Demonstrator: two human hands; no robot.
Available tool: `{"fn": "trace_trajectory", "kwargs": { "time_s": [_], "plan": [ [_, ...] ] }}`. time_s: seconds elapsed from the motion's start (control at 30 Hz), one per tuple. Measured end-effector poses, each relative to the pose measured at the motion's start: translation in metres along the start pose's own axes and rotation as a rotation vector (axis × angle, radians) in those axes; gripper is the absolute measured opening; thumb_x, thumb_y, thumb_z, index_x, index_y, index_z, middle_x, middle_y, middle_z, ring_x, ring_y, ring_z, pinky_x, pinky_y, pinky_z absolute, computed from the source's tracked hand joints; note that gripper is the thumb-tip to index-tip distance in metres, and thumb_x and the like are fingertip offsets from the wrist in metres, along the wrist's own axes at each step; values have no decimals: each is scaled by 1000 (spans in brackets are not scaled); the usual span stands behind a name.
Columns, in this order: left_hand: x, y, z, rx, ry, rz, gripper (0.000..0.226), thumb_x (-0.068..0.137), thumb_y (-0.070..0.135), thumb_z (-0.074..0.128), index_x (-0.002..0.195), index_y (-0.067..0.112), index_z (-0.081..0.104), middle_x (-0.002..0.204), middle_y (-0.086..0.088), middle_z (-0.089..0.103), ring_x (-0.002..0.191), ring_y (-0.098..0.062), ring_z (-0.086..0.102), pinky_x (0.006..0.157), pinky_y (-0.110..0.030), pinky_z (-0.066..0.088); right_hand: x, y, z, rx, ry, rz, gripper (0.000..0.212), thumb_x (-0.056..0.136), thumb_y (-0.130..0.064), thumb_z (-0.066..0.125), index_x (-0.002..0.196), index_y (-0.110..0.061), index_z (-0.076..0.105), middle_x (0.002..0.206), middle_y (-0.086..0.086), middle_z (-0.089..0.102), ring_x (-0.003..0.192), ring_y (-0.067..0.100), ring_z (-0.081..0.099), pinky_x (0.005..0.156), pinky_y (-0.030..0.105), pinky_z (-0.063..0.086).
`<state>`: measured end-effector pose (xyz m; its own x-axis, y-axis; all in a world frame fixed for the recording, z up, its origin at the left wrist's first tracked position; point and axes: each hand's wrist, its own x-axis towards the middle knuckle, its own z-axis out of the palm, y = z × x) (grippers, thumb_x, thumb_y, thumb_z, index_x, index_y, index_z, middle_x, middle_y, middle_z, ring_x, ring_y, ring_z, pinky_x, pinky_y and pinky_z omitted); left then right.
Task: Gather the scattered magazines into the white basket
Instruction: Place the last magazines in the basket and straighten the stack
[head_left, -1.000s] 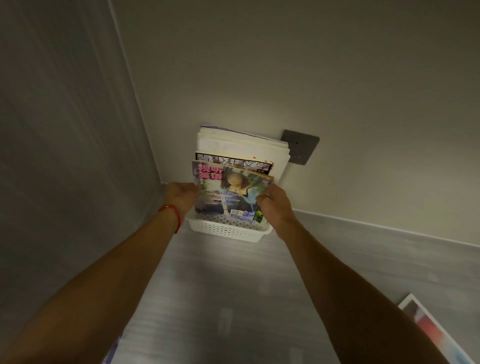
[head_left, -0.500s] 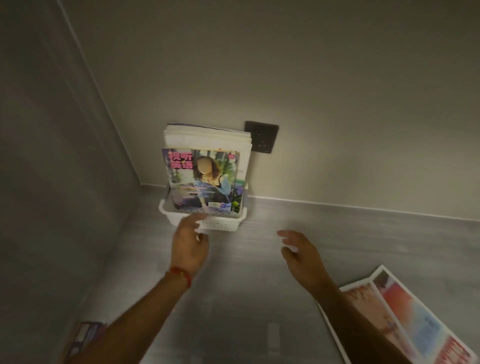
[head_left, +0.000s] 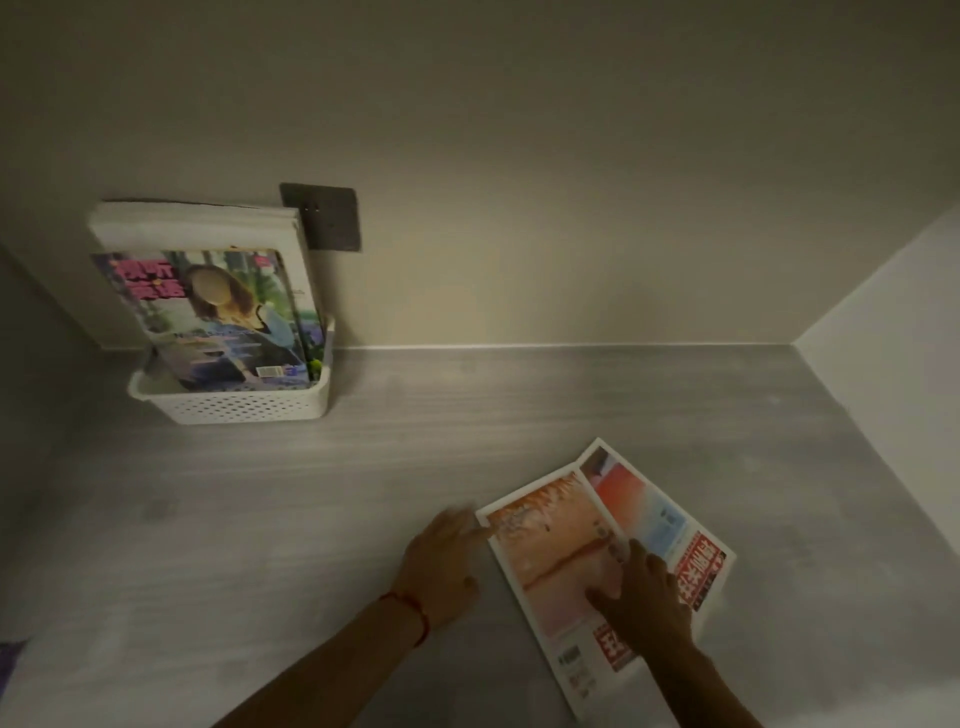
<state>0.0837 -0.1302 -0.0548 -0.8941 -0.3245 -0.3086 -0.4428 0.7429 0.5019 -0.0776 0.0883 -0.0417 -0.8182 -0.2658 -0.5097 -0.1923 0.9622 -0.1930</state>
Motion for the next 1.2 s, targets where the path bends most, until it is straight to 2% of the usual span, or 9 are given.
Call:
{"fn": "trace_trajectory", "kwargs": {
  "time_s": [0.2,0.27,0.4,0.5,0.63,0.73,0.93,1.07,1.2],
  "plan": [
    [-13,28,29,-183,54,-61,68,81,8,44,144,33,42,158,2,29,148,-13,22,122,-25,19,-3,5,7,-75,111,-7,83,79,-50,70,139,-22,20,131,8,41,122,26,44,102,45,44],
    [-19,40,32,-235,110,-42,68,78,5,43,140,34,47,155,5,33,145,-12,27,120,-22,22,-3,7,4,-115,201,-45,65,84,-44,67,132,-21,31,128,8,42,117,22,45,98,40,50],
    [-21,66,15,-257,278,144,55,85,2,43,132,24,58,146,6,48,138,-14,41,117,-29,33,-9,13,-13,21,225,-261,21,96,-40,50,113,-28,43,104,-4,56,83,6,62,68,27,61],
    [-23,89,-10,-263,381,288,36,98,21,42,129,25,60,137,4,58,129,-14,51,113,-29,38,-24,5,-41,-10,208,-444,20,97,-48,45,111,-35,41,84,-12,59,59,1,63,53,16,55],
    [-15,107,-39,97,572,455,39,94,24,48,133,18,54,135,-7,59,129,-26,52,112,-43,40,-40,-23,-88,-184,165,-673,27,98,-36,52,123,-30,55,104,-6,70,79,3,64,78,24,57],
    [-12,102,-65,319,429,312,53,88,25,51,140,20,48,138,-6,56,133,-29,47,115,-47,32,-53,-58,-121,-391,148,-842,31,99,-31,52,129,-25,58,119,0,68,103,14,66,92,25,50],
    [-29,56,-102,-32,382,143,30,88,32,47,117,37,50,100,4,72,92,-24,69,77,-38,56,-71,-117,-154,-311,555,-1160,25,88,-38,62,101,-18,71,95,1,74,88,18,68,97,43,47],
    [-47,14,-127,-518,454,-78,20,98,26,45,109,32,61,94,6,74,85,-16,72,75,-40,61,-64,-134,-151,313,708,-845,39,92,-32,61,130,-23,53,132,3,57,117,17,56,97,37,45],
    [-73,-23,-149,-979,473,-129,22,96,21,52,107,33,67,99,5,77,89,-17,75,66,-28,62,-63,-169,-118,716,209,-381,55,94,-50,54,139,-21,44,132,6,60,107,21,62,88,38,50]
  ]
}}
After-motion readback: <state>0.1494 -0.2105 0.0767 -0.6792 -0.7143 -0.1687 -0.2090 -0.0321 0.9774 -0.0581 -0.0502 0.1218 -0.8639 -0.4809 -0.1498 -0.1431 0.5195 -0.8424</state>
